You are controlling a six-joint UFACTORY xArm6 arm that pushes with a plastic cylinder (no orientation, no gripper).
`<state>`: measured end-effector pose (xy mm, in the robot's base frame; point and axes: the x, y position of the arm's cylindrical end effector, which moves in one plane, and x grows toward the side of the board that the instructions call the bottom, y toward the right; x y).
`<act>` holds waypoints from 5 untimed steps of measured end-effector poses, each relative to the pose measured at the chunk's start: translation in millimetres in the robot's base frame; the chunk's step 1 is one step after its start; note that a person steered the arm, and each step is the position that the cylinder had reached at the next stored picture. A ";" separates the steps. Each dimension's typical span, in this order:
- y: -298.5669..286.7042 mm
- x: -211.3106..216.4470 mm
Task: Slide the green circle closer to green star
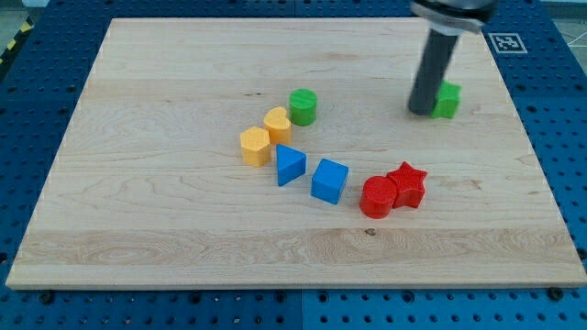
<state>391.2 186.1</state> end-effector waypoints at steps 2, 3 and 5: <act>19.9 0.0; -29.1 -6.2; -94.1 -23.4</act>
<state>367.8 92.0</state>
